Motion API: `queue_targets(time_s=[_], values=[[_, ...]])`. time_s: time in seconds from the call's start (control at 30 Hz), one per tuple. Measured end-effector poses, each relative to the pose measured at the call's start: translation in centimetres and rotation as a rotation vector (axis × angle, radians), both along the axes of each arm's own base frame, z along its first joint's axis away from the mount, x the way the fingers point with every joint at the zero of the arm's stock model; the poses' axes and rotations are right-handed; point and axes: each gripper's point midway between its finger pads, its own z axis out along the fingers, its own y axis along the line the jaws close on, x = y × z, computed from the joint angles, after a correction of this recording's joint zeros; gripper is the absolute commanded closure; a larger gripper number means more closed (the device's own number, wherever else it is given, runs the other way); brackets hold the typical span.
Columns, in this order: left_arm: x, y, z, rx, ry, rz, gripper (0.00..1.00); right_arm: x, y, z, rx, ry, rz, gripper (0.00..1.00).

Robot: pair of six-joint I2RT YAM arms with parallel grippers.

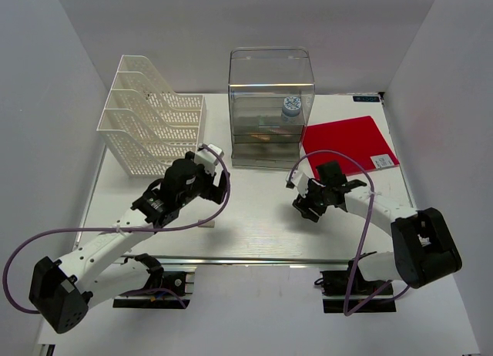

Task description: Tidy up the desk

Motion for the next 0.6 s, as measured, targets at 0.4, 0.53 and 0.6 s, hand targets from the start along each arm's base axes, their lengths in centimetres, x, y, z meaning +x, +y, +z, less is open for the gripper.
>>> queue_targets(time_s=[0.4, 0.53, 0.6], values=[[0.29, 0.55, -0.21, 0.031, -0.01, 0.02, 0.02, -0.47, 0.84, -0.45, -0.001, -0.001, 0.088, 0.74], [0.35, 0.64, -0.2, 0.033, -0.012, 0.025, 0.02, -0.47, 0.89, -0.44, -0.007, 0.001, 0.105, 1.0], [0.38, 0.69, -0.19, 0.034, -0.013, 0.028, 0.02, -0.49, 0.9, -0.4, -0.013, 0.001, 0.115, 1.0]])
